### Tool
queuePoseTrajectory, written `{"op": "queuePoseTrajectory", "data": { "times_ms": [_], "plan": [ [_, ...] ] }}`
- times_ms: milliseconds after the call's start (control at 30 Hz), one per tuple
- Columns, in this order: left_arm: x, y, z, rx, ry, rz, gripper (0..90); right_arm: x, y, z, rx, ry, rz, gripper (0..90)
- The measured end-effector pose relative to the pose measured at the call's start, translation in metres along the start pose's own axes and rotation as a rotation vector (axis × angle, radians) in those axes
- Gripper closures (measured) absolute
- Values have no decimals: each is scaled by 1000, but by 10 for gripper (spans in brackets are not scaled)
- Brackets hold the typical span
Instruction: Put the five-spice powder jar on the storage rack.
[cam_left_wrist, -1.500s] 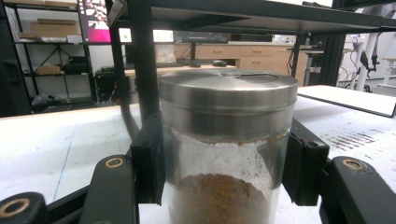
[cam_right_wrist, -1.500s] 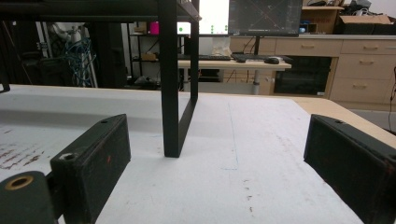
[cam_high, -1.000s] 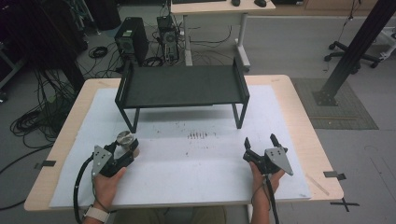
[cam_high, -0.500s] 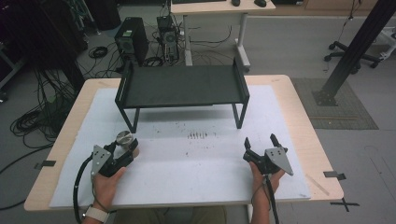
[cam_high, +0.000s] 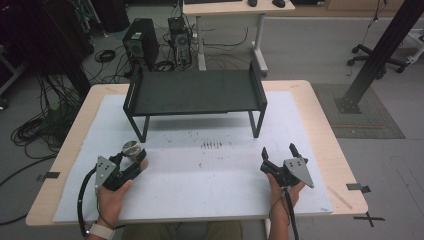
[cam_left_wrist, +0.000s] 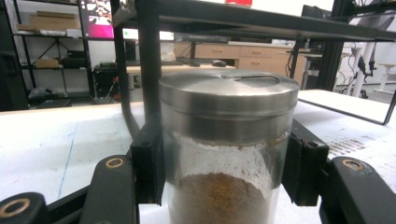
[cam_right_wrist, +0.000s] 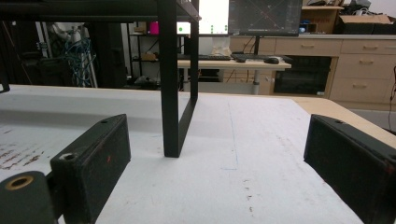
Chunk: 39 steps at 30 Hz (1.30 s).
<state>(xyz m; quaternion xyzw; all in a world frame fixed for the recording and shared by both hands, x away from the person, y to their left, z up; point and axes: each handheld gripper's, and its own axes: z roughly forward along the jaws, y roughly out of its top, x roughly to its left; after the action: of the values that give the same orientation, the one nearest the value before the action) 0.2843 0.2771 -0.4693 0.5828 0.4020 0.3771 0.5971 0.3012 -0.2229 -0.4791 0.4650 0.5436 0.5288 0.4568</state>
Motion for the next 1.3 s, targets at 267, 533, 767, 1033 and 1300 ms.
{"op": "queuePoseTrajectory", "data": {
  "times_ms": [267,533,767,1033,1300],
  "plan": [
    [-4,16,-6,-27,-17,12,430,0,0,0,-1,0,1,75],
    [-12,36,-6,-44,-51,42,430,0,0,0,-1,0,2,75],
    [-17,53,-3,-48,-91,32,430,0,0,0,-1,1,3,75],
    [-22,74,2,-40,-157,27,430,0,0,0,-1,2,4,75],
    [-27,99,10,-46,-207,27,430,0,0,0,-1,2,4,75]
  ]
}}
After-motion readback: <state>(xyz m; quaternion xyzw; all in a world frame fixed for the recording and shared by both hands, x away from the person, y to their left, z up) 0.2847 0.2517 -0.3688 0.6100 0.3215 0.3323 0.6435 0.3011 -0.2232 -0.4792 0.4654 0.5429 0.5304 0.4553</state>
